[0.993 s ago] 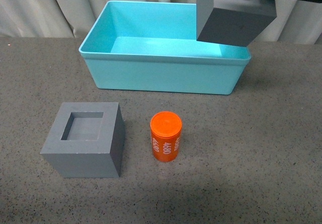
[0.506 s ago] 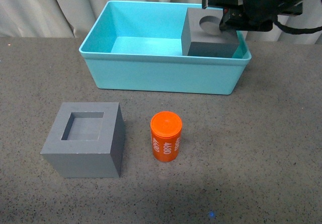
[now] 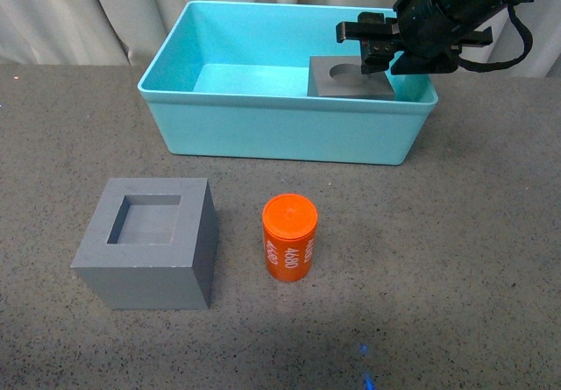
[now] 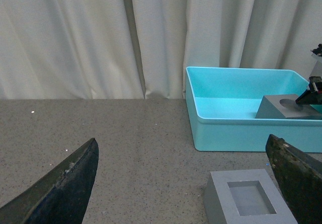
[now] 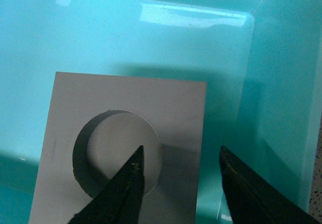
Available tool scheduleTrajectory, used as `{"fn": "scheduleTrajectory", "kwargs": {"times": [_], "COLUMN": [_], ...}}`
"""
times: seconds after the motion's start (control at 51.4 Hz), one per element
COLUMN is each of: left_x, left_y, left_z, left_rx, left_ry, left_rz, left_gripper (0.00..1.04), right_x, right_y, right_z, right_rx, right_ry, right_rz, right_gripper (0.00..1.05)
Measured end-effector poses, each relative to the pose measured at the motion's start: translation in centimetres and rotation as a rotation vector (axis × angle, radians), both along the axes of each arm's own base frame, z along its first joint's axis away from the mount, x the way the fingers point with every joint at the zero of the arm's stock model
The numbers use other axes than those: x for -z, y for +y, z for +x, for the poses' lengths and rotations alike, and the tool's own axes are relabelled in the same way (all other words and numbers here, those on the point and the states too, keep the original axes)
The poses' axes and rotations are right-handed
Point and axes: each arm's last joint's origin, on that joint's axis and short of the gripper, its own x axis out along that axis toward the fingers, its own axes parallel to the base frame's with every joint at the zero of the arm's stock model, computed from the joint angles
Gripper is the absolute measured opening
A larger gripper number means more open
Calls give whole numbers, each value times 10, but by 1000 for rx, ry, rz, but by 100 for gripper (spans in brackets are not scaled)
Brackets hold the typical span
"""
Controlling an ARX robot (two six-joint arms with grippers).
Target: Place gray and orange parts in blue box
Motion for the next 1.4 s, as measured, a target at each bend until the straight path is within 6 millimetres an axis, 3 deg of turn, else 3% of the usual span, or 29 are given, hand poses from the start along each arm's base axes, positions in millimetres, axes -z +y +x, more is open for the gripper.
{"fn": "scheduleTrajectory", "kwargs": {"times": [0.214, 0.35, 0.467, 0.545, 0.779, 0.876, 0.954, 1.227, 1.402], "left_x": [0, 0, 0, 0, 0, 1, 0, -23, -12], "left_y": [0, 0, 0, 0, 0, 0, 1, 3, -7], "left_z": [0, 0, 0, 0, 0, 0, 7, 69, 104], "left_rx": [0, 0, 0, 0, 0, -10, -143, -87, 14], "left_ry": [0, 0, 0, 0, 0, 28, 333, 445, 579], "left_rz": [0, 0, 0, 0, 0, -9, -87, -207, -214], "left_gripper": [98, 98, 98, 98, 98, 98, 98, 98, 98], "right_x": [-9, -38, -62, -63, -59, -63, -63, -63, -63], "right_y": [-2, -10, -19, -24, -33, -34, -34, -34, -34], "right_z": [-9, -39, -71, -95, -140, -148, -148, -148, -148], "right_rx": [-6, -24, -28, -29, -34, -29, -30, -30, -30], "right_ry": [-72, -183, -278, -285, -286, -303, -305, -305, -305], "right_rz": [31, 86, 117, 126, 137, 130, 129, 129, 129], "right_gripper": [74, 97, 95, 95, 95, 95, 95, 95, 95]}}
